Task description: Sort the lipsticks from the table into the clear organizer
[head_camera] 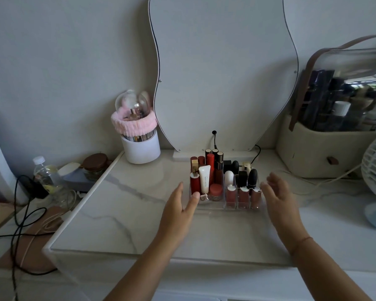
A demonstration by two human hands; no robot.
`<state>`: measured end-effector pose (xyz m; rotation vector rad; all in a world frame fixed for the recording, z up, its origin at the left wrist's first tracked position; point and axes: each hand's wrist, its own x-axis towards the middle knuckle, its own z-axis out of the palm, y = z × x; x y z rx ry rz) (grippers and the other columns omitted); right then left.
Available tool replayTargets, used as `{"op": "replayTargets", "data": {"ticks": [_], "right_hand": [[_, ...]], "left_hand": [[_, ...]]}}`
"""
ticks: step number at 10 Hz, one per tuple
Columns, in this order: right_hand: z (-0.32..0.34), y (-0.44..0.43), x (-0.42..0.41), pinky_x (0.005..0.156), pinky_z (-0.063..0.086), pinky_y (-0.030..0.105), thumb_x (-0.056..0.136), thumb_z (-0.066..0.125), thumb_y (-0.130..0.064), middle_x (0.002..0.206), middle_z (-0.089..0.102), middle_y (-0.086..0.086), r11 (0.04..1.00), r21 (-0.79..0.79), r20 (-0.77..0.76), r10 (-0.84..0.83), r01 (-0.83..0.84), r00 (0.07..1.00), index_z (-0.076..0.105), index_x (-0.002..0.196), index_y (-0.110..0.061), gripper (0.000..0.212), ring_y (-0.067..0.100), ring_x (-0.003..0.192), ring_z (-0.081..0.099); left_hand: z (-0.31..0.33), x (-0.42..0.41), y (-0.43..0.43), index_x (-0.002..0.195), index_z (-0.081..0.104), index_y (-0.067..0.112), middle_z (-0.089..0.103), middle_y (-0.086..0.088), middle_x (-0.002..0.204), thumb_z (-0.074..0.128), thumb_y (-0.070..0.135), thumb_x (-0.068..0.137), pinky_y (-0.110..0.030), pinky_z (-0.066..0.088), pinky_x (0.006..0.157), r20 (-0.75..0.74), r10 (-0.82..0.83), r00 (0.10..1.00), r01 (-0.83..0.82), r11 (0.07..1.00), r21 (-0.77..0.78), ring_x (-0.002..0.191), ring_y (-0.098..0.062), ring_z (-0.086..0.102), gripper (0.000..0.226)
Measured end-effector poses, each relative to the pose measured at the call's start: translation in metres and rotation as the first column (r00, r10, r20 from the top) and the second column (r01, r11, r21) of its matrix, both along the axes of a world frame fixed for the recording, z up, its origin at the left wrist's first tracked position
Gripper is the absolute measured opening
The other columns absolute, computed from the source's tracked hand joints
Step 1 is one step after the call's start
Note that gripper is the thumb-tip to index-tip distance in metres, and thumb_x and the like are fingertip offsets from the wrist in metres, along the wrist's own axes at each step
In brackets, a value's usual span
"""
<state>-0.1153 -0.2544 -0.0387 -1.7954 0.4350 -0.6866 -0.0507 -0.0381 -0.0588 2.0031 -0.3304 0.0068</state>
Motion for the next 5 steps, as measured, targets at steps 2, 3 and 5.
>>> {"op": "replayTargets", "data": {"ticks": [2,3,5], "right_hand": [[-0.01,0.008,-0.002,0.096,0.038,0.024,0.096,0.045,-0.025,0.122,0.056,-0.004,0.999,0.008,-0.023,0.045,-0.045,0.999,0.047,0.134,-0.014,0.04,0.009,0.112,0.052],[-0.01,0.01,-0.003,0.087,0.035,0.016,0.096,0.045,-0.025,0.117,0.055,-0.011,0.999,-0.013,-0.018,0.041,-0.041,0.999,0.048,0.133,-0.016,0.039,0.001,0.104,0.052],[-0.009,0.01,-0.005,0.097,0.038,0.027,0.094,0.048,-0.028,0.131,0.056,-0.001,0.999,0.01,-0.039,0.032,-0.032,0.999,0.046,0.136,-0.016,0.044,0.01,0.115,0.052]], "left_hand": [[0.004,-0.016,-0.004,0.117,0.044,0.053,0.054,0.034,0.113,0.048,0.058,0.084,0.002,0.035,0.077,0.07,-0.076,0.995,0.076,0.997,-0.009,0.109,0.014,0.049,0.034],[0.006,-0.021,-0.002,0.125,0.046,0.043,0.056,0.027,0.12,0.046,0.064,0.078,-0.001,0.036,0.081,0.062,-0.072,0.995,0.073,0.997,-0.019,0.115,0.01,0.049,0.051],[-0.007,-0.021,-0.002,0.141,0.032,0.028,0.034,0.016,0.14,0.057,0.048,0.084,-0.016,0.031,0.1,0.108,0.047,0.993,-0.054,0.996,0.066,0.128,-0.003,0.04,0.065]]}}
